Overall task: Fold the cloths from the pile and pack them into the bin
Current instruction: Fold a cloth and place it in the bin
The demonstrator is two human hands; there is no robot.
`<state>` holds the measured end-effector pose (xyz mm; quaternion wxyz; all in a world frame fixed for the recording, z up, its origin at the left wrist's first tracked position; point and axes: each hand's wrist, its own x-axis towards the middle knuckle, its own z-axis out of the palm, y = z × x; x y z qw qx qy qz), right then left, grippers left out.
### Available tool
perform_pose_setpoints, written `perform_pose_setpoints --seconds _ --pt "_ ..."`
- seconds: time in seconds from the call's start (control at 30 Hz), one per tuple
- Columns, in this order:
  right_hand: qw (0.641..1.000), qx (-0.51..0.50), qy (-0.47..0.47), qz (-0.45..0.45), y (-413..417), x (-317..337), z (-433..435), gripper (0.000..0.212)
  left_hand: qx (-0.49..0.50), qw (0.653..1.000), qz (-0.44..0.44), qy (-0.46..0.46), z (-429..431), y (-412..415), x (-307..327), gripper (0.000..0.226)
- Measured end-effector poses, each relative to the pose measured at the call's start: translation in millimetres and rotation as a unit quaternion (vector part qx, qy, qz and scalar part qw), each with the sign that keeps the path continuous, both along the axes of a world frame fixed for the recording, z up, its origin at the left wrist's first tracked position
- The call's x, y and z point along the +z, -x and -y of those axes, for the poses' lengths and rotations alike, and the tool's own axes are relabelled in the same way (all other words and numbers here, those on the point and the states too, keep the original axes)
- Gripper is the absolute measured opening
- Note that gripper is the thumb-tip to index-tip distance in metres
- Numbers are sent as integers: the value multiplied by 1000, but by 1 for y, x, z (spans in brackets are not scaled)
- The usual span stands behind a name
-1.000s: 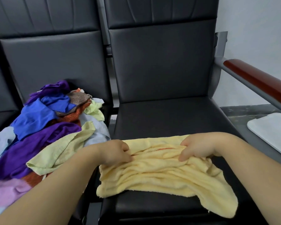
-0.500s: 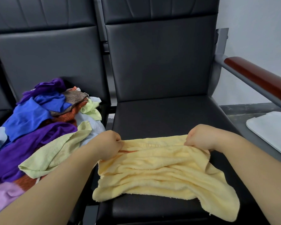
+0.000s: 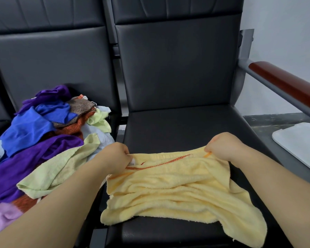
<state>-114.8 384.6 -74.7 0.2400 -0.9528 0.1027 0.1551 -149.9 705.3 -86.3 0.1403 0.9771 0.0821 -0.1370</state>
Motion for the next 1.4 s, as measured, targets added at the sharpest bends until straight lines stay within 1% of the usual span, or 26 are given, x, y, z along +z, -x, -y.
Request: perform_pose_setpoints --seconds 0.13,0.47,0.57,0.6,0.67,0.77,0.8,0.83,0.87,0.9,0.93,0.97,1.03,1.07,1.2,1.3,1.4 --pt "999 9 29 20 -3 -7 0 25 12 1000 -6 -8 0 -1 0 18" --pt "999 6 16 43 -1 -5 -2 26 22 1000 -19 -4 -2 -6 -2 15" --pt "999 12 10 41 -3 -7 -1 12 23 1000 -19 -3 -3 -7 -2 15" --pt "999 18 8 36 -3 -6 0 11 23 1000 -16 -1 -5 -8 -2 14" --pt "999 37 14 21 -5 -5 1 14 22 1000 -19 3 -8 -9 -1 12" --pt "997 57 42 -14 -9 -6 -1 36 -2 998 -55 -17 -12 -10 -1 20" --pt "997 62 49 -25 -10 -6 -1 37 -4 998 -61 -16 -13 -10 0 21" --pt "996 71 51 -30 -10 -7 -1 33 -3 998 -61 -8 -14 -10 0 22" --pt "995 80 50 -29 -11 -7 0 25 0 998 -57 2 -15 -9 1 23" --pt "995 85 43 -17 -12 -8 2 12 0 999 -48 11 -16 -7 4 23" --pt "996 84 32 2 -12 -9 5 6 -2 999 -38 21 -17 -5 6 21" --pt "996 81 21 24 -12 -10 7 5 -3 999 -26 36 -18 -2 8 19" --pt "995 78 4 57 -11 -10 11 9 -3 998 -3 67 -21 2 11 15" --pt "994 82 1 67 -10 -9 12 10 -4 998 9 68 -23 5 12 14" --pt "992 109 12 65 -6 -4 13 13 6 995 76 71 -35 7 12 20" --pt "991 112 34 64 -4 -1 17 10 7 993 106 43 -40 8 12 28" --pt "991 109 33 69 0 7 22 10 8 991 132 13 -43 11 16 28"
